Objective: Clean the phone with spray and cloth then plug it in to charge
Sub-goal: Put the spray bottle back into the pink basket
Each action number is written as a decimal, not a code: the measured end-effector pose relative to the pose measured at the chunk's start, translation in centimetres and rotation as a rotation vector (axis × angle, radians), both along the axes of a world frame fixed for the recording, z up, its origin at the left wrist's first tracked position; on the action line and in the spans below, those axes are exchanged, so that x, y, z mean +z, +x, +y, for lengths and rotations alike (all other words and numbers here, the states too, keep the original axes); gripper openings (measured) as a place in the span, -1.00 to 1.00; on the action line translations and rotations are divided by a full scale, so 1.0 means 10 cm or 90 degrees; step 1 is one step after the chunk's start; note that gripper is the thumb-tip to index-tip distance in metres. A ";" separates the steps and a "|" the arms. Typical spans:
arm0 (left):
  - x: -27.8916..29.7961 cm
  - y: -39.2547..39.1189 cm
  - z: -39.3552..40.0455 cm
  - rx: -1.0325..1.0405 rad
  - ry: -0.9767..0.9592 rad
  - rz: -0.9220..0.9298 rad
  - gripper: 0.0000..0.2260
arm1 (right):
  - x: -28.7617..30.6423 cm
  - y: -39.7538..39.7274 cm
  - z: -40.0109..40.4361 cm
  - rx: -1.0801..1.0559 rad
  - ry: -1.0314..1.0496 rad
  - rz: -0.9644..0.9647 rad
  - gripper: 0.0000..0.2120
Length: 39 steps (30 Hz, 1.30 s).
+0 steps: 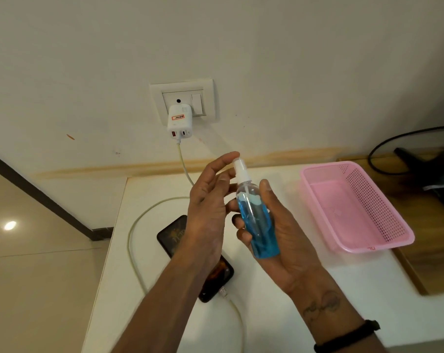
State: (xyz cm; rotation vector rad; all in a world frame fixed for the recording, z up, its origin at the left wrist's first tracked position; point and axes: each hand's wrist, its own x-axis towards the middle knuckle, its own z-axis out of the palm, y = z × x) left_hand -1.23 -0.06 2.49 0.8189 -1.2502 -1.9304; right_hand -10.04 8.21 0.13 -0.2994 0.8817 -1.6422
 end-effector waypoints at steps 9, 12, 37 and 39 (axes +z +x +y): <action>-0.13 -0.19 0.20 -0.039 -0.099 -0.137 -0.80 | 0.07 -0.30 0.14 -0.219 0.106 0.399 -0.52; -0.13 -0.31 0.30 -0.045 -0.109 -0.143 -0.80 | 0.12 -0.39 0.20 -0.285 0.111 0.449 -0.59; -0.36 -0.51 0.50 -0.157 -0.150 -0.269 -0.85 | -0.22 -1.17 0.59 -0.561 0.419 0.695 -0.64; -0.36 -0.49 0.49 -0.173 -0.189 -0.301 -0.85 | -0.28 -1.18 0.58 -0.539 0.449 0.726 -0.65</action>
